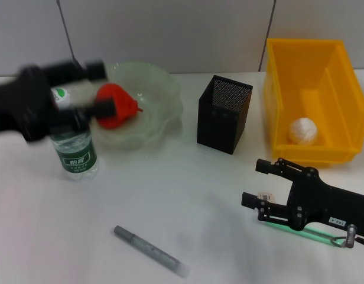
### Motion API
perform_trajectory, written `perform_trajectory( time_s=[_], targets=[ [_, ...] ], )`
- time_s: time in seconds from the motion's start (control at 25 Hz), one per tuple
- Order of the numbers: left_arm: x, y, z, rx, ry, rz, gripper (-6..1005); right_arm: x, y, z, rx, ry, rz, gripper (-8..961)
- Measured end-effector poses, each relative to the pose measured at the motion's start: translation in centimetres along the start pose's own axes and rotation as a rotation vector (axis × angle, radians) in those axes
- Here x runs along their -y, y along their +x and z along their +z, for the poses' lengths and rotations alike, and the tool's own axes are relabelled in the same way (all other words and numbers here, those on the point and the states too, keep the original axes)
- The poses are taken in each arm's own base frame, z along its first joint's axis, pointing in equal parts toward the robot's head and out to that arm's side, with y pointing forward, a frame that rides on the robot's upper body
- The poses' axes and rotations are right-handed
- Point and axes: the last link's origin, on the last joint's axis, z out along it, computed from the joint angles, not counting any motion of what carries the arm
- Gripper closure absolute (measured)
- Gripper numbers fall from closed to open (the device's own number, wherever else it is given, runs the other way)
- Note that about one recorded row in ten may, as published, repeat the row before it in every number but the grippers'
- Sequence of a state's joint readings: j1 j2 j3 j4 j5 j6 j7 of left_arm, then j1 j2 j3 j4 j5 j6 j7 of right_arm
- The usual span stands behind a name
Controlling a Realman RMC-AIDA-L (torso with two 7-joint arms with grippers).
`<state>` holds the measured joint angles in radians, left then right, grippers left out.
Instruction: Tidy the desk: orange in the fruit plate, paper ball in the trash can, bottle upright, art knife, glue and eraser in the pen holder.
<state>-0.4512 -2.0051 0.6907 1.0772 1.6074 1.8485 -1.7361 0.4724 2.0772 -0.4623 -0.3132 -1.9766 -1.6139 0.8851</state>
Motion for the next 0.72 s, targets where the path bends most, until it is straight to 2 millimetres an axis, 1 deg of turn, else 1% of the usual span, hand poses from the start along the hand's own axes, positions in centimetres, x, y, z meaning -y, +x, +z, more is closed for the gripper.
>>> perform_trajectory(
  time_s=[0.04,0.08,0.12,0.2,0.24,0.28,0.32,0.4,0.56,0.6,0.64,0.72],
  targets=[
    [0.0,0.0,0.0,0.000,0.000,0.000,207,0.0,0.0,0.0,0.001,0.000,0.001,216],
    [-1.3,-3.3,1.4,0.005,-0.142,-0.035,207,0.0,-0.1,0.0,0.002,-0.001,0.004,216],
    [-1.6,-4.4,1.8,0.015,-0.166,-0.041,208,0.0,-0.1,0.0,0.004,-0.002,0.006,216],
    [-1.9,-5.9,2.3,0.030,-0.193,-0.044,208,0.1,-0.2,-0.1,0.004,-0.002,0.012,217],
    [-2.4,-8.0,2.7,0.055,-0.213,-0.032,208,0.1,-0.2,-0.1,0.004,-0.002,0.016,217],
    [-2.7,-9.5,3.0,0.079,-0.213,-0.011,209,0.1,-0.2,-0.1,0.004,-0.002,0.020,217],
    [-2.9,-10.2,3.1,0.093,-0.212,-0.004,209,0.2,-0.2,-0.1,0.003,-0.001,0.025,217],
    [-3.2,-12.2,3.4,0.139,-0.188,0.029,209,0.3,-0.5,-0.1,0.004,-0.004,0.036,218],
    [-3.4,-14.5,3.4,0.205,-0.147,0.065,210,0.9,-1.6,0.2,0.005,-0.026,0.097,219],
    [-3.5,-14.7,3.4,0.211,-0.143,0.065,211,1.3,-2.6,0.5,-0.001,-0.055,0.127,219],
    [-3.5,-14.9,3.4,0.211,-0.138,0.064,211,1.3,-2.6,0.5,-0.001,-0.055,0.127,219],
    [-3.7,-15.2,3.3,0.209,-0.137,0.058,211,1.7,-4.1,0.6,-0.025,-0.106,0.158,220]
  ],
)
